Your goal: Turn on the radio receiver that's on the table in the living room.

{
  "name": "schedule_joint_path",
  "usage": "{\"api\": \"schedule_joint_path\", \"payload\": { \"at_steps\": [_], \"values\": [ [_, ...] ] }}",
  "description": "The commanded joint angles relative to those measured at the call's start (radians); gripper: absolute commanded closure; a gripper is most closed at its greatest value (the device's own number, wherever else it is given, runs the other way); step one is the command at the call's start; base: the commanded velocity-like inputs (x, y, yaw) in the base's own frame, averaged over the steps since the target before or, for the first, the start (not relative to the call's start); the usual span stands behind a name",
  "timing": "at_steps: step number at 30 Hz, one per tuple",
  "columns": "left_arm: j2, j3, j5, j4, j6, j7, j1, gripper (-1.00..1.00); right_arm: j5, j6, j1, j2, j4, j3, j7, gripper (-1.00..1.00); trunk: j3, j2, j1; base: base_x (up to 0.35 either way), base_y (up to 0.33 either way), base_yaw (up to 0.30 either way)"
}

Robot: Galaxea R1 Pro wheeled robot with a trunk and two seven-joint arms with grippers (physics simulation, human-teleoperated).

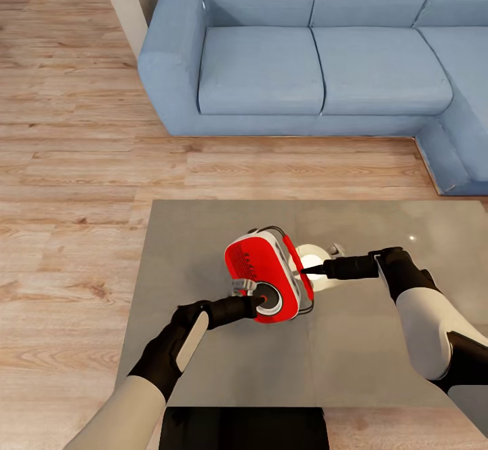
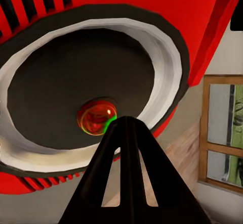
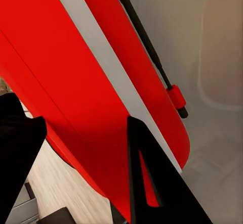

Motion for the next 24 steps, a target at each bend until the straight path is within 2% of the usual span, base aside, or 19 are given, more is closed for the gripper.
{"api": "schedule_joint_path", "payload": {
  "at_steps": [1,7,10,14,24],
  "values": [
    [0.000,0.000,0.000,0.000,0.000,0.001,0.000,1.00,-0.004,0.004,0.000,0.000,0.000,-0.001,0.002,1.00,0.000,0.000,0.000,0.000,0.000,0.000],
    [0.000,-0.001,0.001,0.008,0.000,0.003,-0.005,1.00,-0.004,0.004,0.000,0.001,0.000,-0.001,0.002,1.00,0.000,0.000,0.000,0.000,0.000,0.000],
    [0.000,-0.001,0.001,0.062,-0.010,0.004,-0.038,1.00,-0.004,-0.004,0.000,0.001,0.000,-0.001,0.002,1.00,0.000,0.000,0.000,0.000,0.000,0.000],
    [0.000,0.000,0.009,0.098,-0.048,0.004,-0.054,1.00,-0.004,-0.008,0.000,0.001,0.000,-0.001,0.002,1.00,0.000,0.000,0.000,0.000,0.000,0.000],
    [0.000,-0.004,0.036,0.096,-0.062,0.003,-0.057,1.00,-0.002,-0.002,0.000,-0.006,-0.001,-0.001,-0.019,1.00,0.000,0.000,0.000,0.000,0.000,0.000]
  ]
}}
